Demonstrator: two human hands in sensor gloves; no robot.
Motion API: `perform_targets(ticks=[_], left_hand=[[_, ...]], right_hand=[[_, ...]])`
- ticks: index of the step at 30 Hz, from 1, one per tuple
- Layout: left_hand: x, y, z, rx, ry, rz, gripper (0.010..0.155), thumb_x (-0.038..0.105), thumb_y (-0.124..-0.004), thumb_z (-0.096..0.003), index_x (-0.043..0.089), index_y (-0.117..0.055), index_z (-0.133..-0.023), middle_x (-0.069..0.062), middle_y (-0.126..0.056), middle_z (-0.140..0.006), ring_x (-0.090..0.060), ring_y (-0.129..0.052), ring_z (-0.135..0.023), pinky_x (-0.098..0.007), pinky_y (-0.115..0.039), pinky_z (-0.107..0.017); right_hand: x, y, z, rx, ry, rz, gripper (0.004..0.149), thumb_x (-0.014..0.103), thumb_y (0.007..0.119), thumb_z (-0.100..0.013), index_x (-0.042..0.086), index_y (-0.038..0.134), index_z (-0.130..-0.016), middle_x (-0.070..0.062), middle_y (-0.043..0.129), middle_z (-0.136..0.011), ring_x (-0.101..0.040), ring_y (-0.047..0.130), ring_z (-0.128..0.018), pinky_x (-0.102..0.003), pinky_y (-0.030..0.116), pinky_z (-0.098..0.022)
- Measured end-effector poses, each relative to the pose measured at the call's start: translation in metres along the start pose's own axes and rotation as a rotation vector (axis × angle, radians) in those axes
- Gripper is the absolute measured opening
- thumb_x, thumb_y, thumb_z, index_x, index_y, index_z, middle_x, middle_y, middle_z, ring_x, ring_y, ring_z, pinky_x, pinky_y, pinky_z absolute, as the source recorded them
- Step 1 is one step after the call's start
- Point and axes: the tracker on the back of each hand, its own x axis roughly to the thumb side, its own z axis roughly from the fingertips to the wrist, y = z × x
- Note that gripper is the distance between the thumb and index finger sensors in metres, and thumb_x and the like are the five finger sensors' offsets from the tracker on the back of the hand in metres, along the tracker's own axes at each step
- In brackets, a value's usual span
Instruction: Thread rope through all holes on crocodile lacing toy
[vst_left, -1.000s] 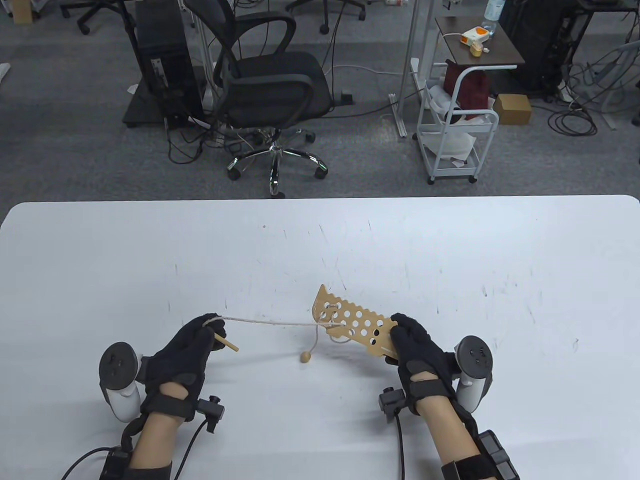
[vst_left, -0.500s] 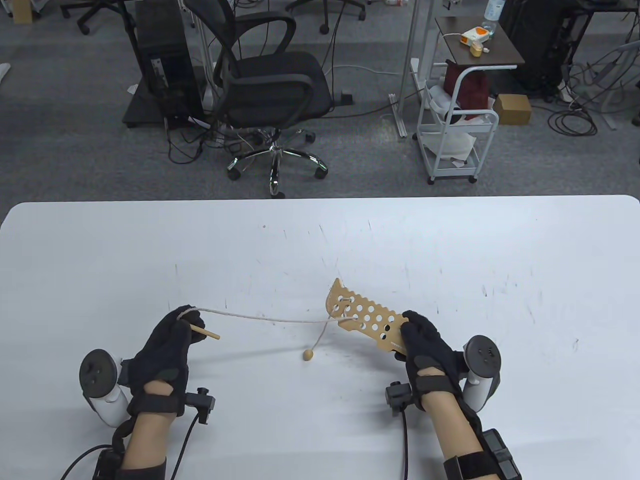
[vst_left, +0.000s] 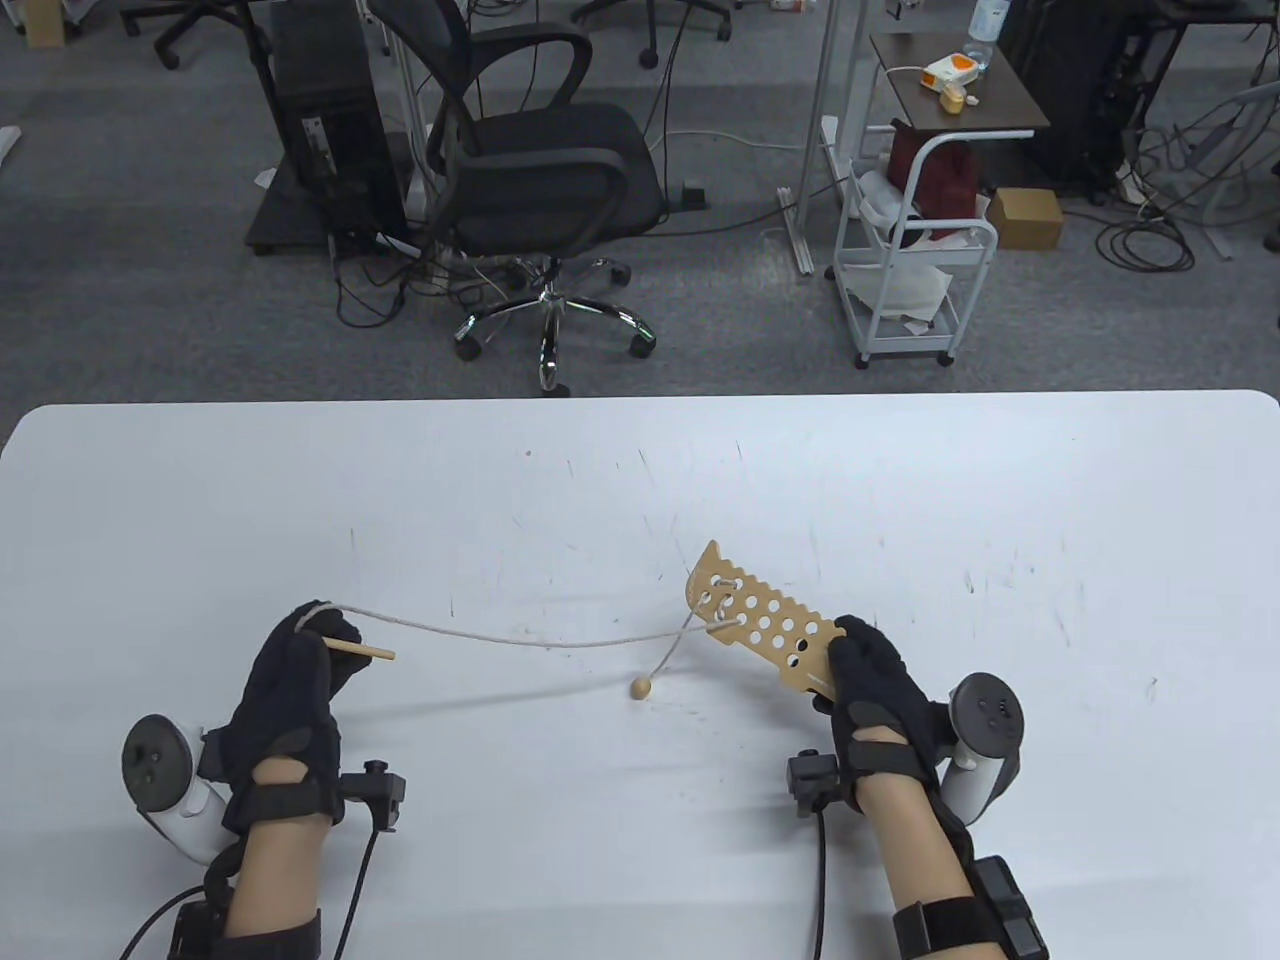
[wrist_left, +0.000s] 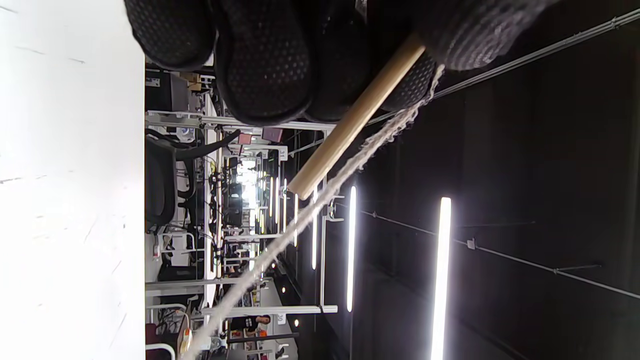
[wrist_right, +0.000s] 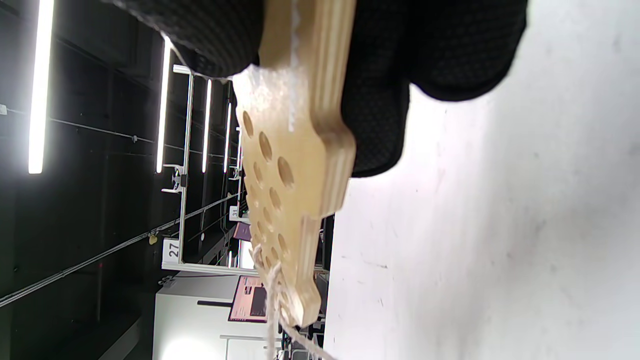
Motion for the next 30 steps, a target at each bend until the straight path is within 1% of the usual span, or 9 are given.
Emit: perform_targets(ticks=[2, 7, 12, 15, 18, 22, 26, 30], left_hand=[[0.000, 0.001, 0.000, -0.002, 0.003, 0.011, 0.048, 0.057, -0.075, -0.0472, 0.042, -0.081, -0.092, 0.007, -0.090, -0.085, -0.019, -0.093, -0.072, -0.047, -0.071, -0.069], [0.001, 0.005, 0.001, 0.035, -0.008, 0.012, 0.048, 0.058, -0.074, -0.0474, 0.042, -0.081, -0.092, 0.007, -0.090, -0.085, -0.019, -0.093, -0.072, -0.047, -0.070, -0.069], [0.004, 0.010, 0.003, 0.096, -0.044, 0.033, 0.047, 0.058, -0.074, -0.0476, 0.043, -0.080, -0.092, 0.008, -0.090, -0.084, -0.018, -0.093, -0.072, -0.047, -0.071, -0.069], [0.004, 0.010, 0.003, 0.100, -0.044, 0.032, 0.047, 0.057, -0.073, -0.0477, 0.043, -0.080, -0.092, 0.009, -0.090, -0.085, -0.018, -0.093, -0.072, -0.046, -0.070, -0.069], [0.004, 0.009, 0.004, 0.095, -0.040, 0.038, 0.047, 0.057, -0.073, -0.0478, 0.043, -0.080, -0.092, 0.008, -0.090, -0.085, -0.018, -0.092, -0.072, -0.046, -0.070, -0.069], [0.005, 0.006, 0.004, 0.080, -0.042, 0.024, 0.048, 0.056, -0.073, -0.0480, 0.042, -0.080, -0.093, 0.007, -0.087, -0.087, -0.019, -0.091, -0.074, -0.047, -0.069, -0.070], [0.004, 0.000, 0.002, 0.034, -0.039, 0.019, 0.048, 0.049, -0.073, -0.0486, 0.033, -0.079, -0.094, 0.004, -0.086, -0.088, -0.021, -0.089, -0.075, -0.049, -0.067, -0.070], [0.005, -0.008, 0.001, -0.018, -0.038, -0.005, 0.048, 0.046, -0.075, -0.0477, 0.029, -0.081, -0.093, 0.002, -0.089, -0.084, -0.022, -0.091, -0.070, -0.051, -0.068, -0.068]], right_hand=[[-0.001, -0.002, -0.001, -0.015, 0.004, 0.002, 0.050, 0.031, 0.074, -0.049, 0.008, 0.066, -0.093, -0.011, 0.091, -0.080, -0.031, 0.101, -0.059, -0.046, 0.078, -0.044], [-0.003, -0.008, -0.003, -0.043, 0.005, 0.021, 0.050, 0.031, 0.075, -0.049, 0.009, 0.066, -0.093, -0.011, 0.091, -0.080, -0.031, 0.101, -0.059, -0.046, 0.078, -0.044], [-0.003, -0.013, -0.004, -0.075, 0.000, 0.029, 0.050, 0.031, 0.075, -0.049, 0.010, 0.067, -0.093, -0.010, 0.091, -0.080, -0.030, 0.101, -0.059, -0.046, 0.078, -0.044], [-0.003, -0.014, -0.005, -0.084, -0.002, 0.031, 0.049, 0.031, 0.075, -0.049, 0.010, 0.067, -0.093, -0.010, 0.091, -0.080, -0.030, 0.101, -0.059, -0.046, 0.078, -0.044], [-0.003, -0.015, -0.005, -0.098, -0.009, 0.045, 0.049, 0.031, 0.075, -0.048, 0.011, 0.068, -0.093, -0.009, 0.092, -0.080, -0.030, 0.101, -0.059, -0.046, 0.078, -0.044], [-0.002, -0.012, -0.004, -0.089, -0.016, 0.041, 0.049, 0.031, 0.075, -0.048, 0.011, 0.068, -0.092, -0.010, 0.092, -0.080, -0.030, 0.101, -0.059, -0.046, 0.078, -0.043], [0.002, -0.004, -0.001, -0.057, -0.041, 0.047, 0.049, 0.031, 0.076, -0.048, 0.010, 0.069, -0.092, -0.010, 0.093, -0.078, -0.030, 0.101, -0.058, -0.046, 0.079, -0.042], [0.005, 0.003, 0.002, -0.021, -0.058, 0.052, 0.049, 0.031, 0.076, -0.048, 0.010, 0.069, -0.092, -0.010, 0.093, -0.078, -0.030, 0.102, -0.057, -0.046, 0.079, -0.042]])
